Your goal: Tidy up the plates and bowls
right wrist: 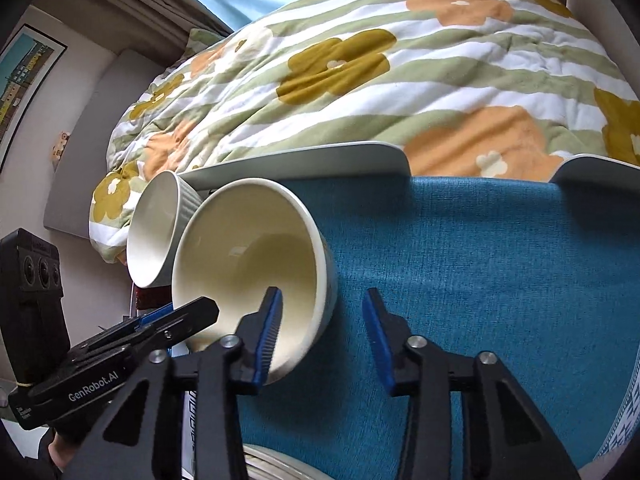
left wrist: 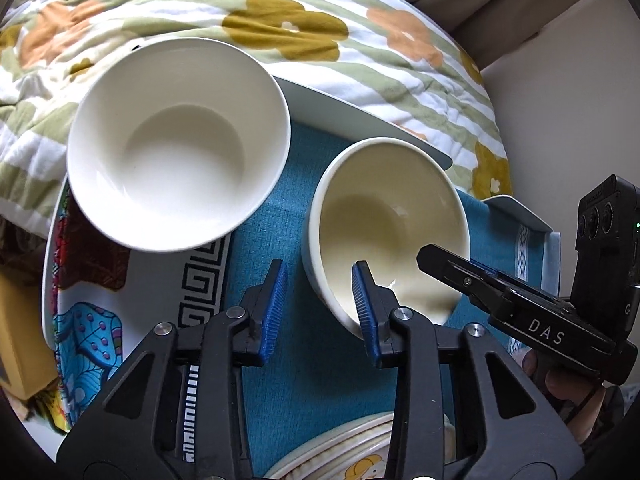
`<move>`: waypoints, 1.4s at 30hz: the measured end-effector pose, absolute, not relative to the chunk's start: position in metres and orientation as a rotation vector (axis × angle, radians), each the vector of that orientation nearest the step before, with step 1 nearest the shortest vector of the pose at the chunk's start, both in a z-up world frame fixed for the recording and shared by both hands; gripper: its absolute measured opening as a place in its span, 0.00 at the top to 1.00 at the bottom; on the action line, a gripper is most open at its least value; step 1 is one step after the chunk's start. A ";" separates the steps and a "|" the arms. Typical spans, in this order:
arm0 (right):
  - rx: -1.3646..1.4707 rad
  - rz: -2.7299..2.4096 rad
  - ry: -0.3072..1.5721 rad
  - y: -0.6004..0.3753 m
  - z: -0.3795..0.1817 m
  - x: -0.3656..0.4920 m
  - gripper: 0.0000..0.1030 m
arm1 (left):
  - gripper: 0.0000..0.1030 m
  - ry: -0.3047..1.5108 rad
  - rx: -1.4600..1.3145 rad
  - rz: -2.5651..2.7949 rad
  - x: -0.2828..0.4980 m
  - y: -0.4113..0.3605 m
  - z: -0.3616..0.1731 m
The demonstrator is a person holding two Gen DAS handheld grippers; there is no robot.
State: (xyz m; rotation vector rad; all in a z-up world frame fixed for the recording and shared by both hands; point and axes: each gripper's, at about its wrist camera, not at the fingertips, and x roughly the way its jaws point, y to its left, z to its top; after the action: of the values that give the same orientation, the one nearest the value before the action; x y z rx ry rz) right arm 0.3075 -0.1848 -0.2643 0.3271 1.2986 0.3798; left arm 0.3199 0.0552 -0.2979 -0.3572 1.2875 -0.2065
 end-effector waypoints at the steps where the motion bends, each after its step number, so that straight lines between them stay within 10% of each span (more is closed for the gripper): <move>1: 0.324 0.382 1.303 -0.183 -0.266 0.308 0.70 | 0.81 1.288 -0.362 -0.214 0.321 0.055 -0.300; 5: 0.317 0.386 1.309 -0.180 -0.269 0.309 0.82 | 0.83 1.281 -0.342 -0.206 0.325 0.053 -0.298; 42: 0.268 0.357 1.026 -0.302 -0.124 0.198 0.82 | 0.84 1.038 -0.123 -0.300 0.200 -0.103 -0.139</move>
State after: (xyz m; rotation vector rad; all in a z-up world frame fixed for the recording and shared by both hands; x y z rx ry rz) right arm 0.1977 -0.3020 -0.1239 0.2675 1.0262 0.3573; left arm 0.1999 -0.1026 -0.1388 -0.1228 1.0383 -0.3002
